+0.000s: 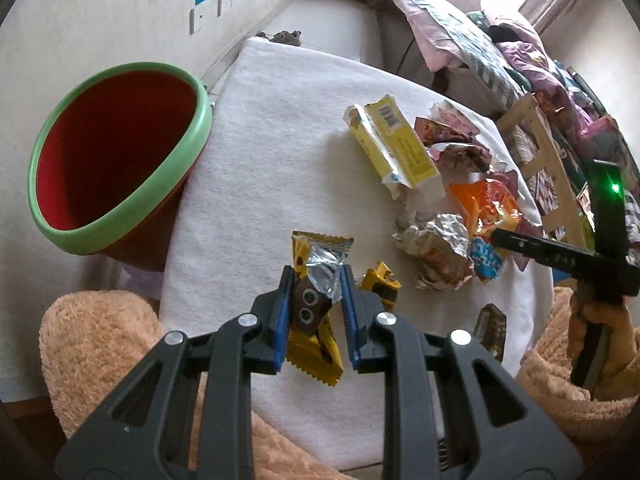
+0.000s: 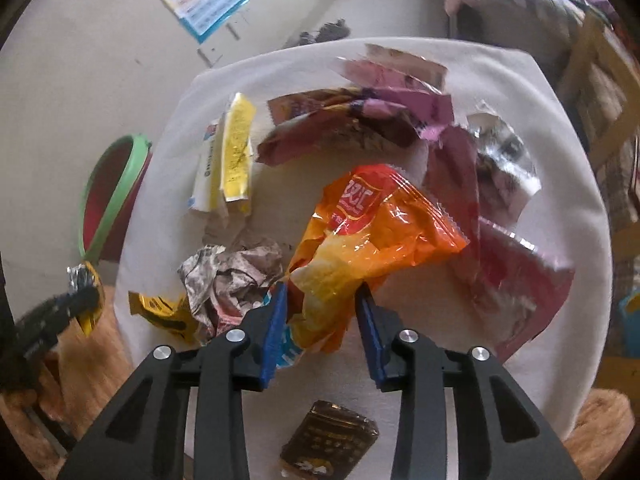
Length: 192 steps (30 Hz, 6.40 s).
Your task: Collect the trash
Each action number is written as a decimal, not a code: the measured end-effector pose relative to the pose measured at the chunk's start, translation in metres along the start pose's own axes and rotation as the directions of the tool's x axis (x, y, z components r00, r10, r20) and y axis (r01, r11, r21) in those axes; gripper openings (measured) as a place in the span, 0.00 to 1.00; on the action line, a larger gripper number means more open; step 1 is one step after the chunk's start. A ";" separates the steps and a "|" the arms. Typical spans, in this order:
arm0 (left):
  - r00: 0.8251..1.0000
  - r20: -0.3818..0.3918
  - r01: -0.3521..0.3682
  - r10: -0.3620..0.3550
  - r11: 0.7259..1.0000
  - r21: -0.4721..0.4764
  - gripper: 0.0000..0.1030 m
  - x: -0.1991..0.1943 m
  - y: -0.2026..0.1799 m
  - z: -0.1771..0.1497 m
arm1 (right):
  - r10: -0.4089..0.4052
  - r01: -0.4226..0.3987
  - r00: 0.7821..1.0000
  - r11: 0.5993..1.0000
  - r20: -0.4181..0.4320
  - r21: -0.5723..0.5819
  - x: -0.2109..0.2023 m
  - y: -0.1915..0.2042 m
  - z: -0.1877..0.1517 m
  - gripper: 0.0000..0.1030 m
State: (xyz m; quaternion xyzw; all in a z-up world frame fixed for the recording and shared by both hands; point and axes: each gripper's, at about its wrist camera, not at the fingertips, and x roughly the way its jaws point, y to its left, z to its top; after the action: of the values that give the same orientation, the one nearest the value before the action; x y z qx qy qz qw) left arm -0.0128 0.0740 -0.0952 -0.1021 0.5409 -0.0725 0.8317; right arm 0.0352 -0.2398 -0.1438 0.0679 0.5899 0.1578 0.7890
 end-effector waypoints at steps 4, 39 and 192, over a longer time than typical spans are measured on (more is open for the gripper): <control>1.000 0.008 -0.001 0.001 1.000 -0.007 0.21 -0.001 0.003 0.000 | 0.013 -0.013 1.000 1.000 0.016 0.014 -0.004 -0.002 -0.003 0.31; 0.995 0.091 -0.032 0.048 0.985 -0.169 0.21 -0.025 0.058 0.004 | 0.108 -0.064 0.983 0.961 0.150 -0.269 -0.051 0.109 0.009 0.27; 0.983 -0.101 0.149 -0.152 0.988 -0.033 0.59 0.041 -0.027 0.023 | 0.062 -0.060 0.998 0.988 -0.006 0.143 -0.001 -0.054 -0.031 0.09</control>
State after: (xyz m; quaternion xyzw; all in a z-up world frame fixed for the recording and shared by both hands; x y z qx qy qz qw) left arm 0.0240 0.0405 -0.1155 -0.1492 0.5749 -0.1336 0.7933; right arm 0.0146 -0.2937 -0.1683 0.1414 0.6012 0.1397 0.7740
